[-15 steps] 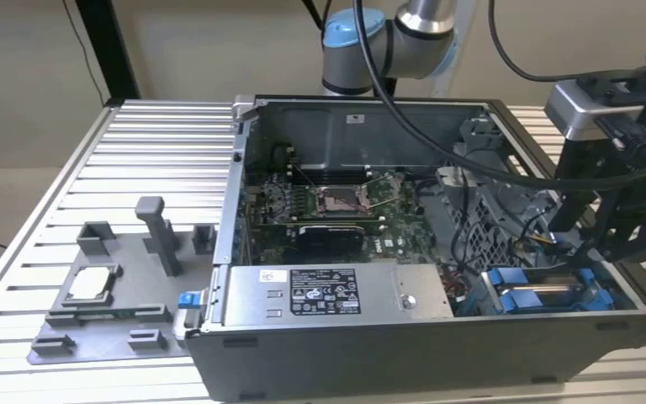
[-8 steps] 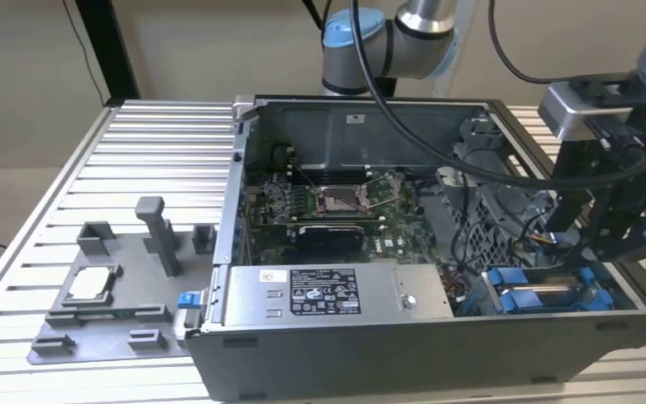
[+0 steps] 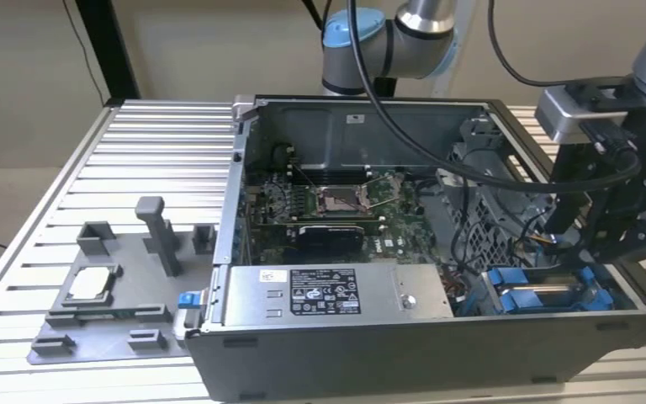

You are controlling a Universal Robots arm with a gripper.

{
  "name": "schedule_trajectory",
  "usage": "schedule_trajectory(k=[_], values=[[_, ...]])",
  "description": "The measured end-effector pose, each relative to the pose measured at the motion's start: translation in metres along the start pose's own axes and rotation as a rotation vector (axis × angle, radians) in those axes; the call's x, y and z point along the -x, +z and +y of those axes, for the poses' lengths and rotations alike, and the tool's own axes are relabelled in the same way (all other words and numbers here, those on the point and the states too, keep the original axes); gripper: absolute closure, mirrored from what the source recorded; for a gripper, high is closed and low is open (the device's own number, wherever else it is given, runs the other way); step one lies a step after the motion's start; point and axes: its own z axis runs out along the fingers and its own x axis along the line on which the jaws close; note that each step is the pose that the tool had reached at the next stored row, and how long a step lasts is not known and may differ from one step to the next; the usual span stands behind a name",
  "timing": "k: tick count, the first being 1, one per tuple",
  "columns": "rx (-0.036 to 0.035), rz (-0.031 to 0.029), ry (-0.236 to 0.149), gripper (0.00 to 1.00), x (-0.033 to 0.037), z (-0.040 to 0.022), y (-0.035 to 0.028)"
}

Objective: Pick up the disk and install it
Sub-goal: 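Insert the disk into the insertion slot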

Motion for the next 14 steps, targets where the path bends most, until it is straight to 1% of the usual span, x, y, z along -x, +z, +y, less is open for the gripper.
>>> schedule_trajectory(k=[8,14], values=[[-0.0003,-0.0003,0.0,0.0,-0.0001,0.0001,0.0011],[-0.0018,-0.0005,0.0,0.0,-0.0001,0.0002,0.0023]])
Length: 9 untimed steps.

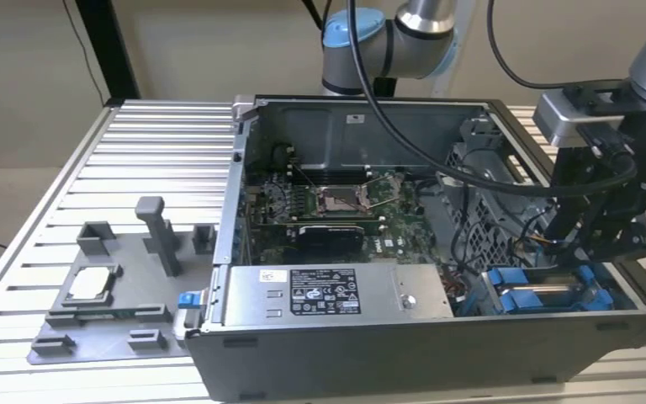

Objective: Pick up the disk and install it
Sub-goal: 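Insert the disk into the insertion slot, then insert the first disk wire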

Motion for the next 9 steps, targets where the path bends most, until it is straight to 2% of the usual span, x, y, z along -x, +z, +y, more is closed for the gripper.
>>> schedule_trajectory(k=[9], values=[[0.0,-0.0004,0.0,0.0,0.0015,0.0002,0.0003]])
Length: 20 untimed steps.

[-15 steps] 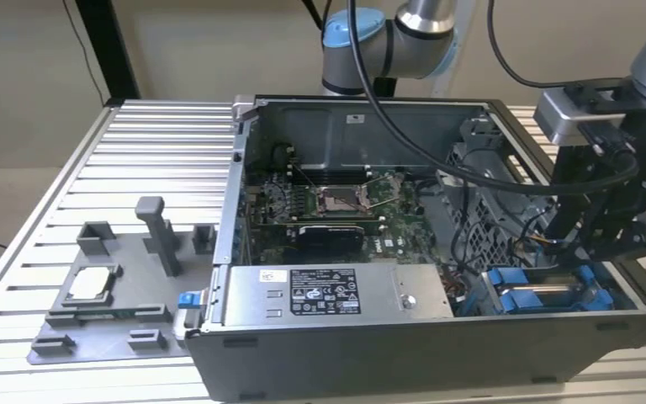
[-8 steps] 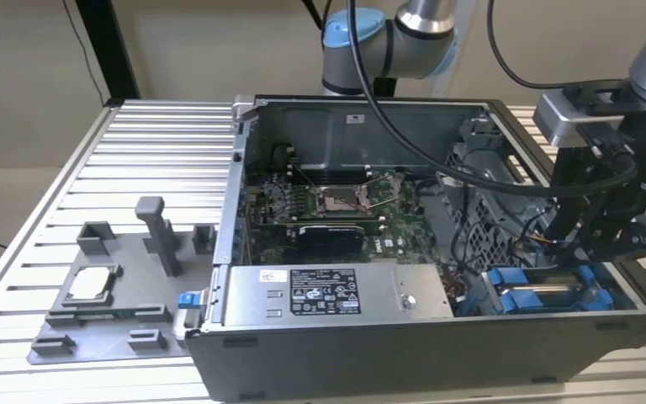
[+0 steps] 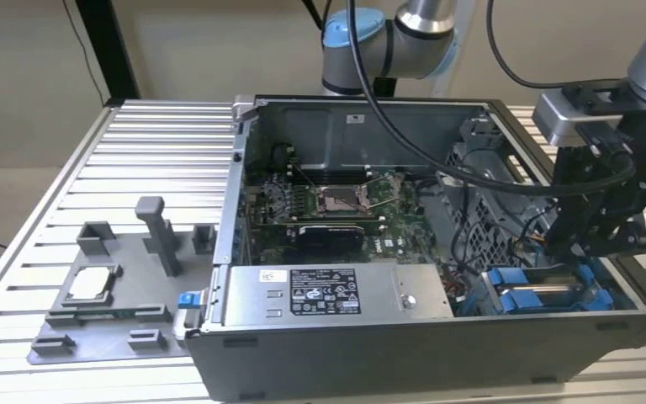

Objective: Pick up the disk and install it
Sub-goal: 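Insert the first disk wire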

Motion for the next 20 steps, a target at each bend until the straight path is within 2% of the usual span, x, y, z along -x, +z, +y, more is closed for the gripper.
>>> schedule_trajectory(k=[15,16,20], values=[[-0.0002,0.0002,0.0,0.0,0.0019,0.0002,-0.0001],[-0.0002,0.0002,0.0,1.0,0.0021,0.0002,-0.0001],[-0.0002,0.0003,0.0,1.0,0.0025,0.0002,-0.0001]])
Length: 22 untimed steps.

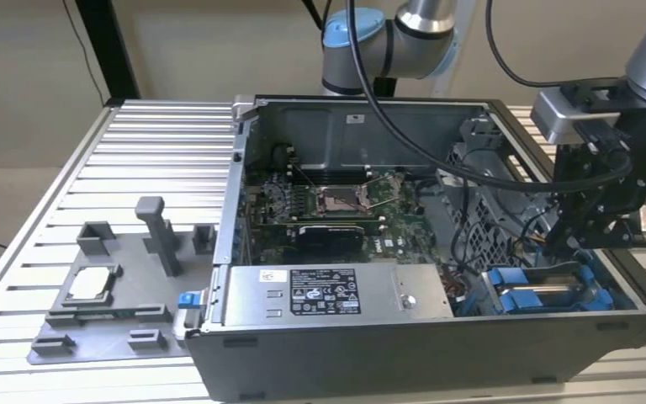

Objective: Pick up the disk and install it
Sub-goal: 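Insert the first disk wire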

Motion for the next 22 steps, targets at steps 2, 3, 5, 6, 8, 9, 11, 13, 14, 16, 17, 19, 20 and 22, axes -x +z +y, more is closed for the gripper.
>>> schedule_trajectory(k=[2,3,5,6,8,9,11,13,14,16,17,19,20,22], values=[[0.0,0.0,0.0,1.0,0.0002,-0.0001,0.0],[0.0001,0.0,0.0,1.0,0.0003,-0.0004,-0.0001],[0.0062,0.0007,0.0,1.0,0.0004,-0.0014,-0.0003],[0.0113,0.001,0.0,1.0,0.0005,-0.0023,-0.0002],[0.0228,0.0028,0.0,1.0,0.0007,-0.0045,-0.0002],[0.0284,0.004,0.0,1.0,0.0008,-0.0055,0.0],[0.0338,0.0064,0.0,1.0,0.001,-0.0074,0.0001],[0.0351,0.0079,0.0,1.0,0.0012,-0.0093,0.0003],[0.0356,0.0086,-0.001,1.0,0.0013,-0.0103,0.0005],[0.0368,0.0104,-0.001,1.0,0.0014,-0.0115,0.0008],[0.0375,0.0112,-0.001,1.0,0.0013,-0.0115,0.0013],[0.0393,0.0134,-0.002,1.0,0.0013,-0.0118,0.0027],[0.0395,0.0148,-0.003,1.0,0.0013,-0.012,0.0035],[0.0402,0.0186,-0.004,1.0,0.0014,-0.0127,0.005]])
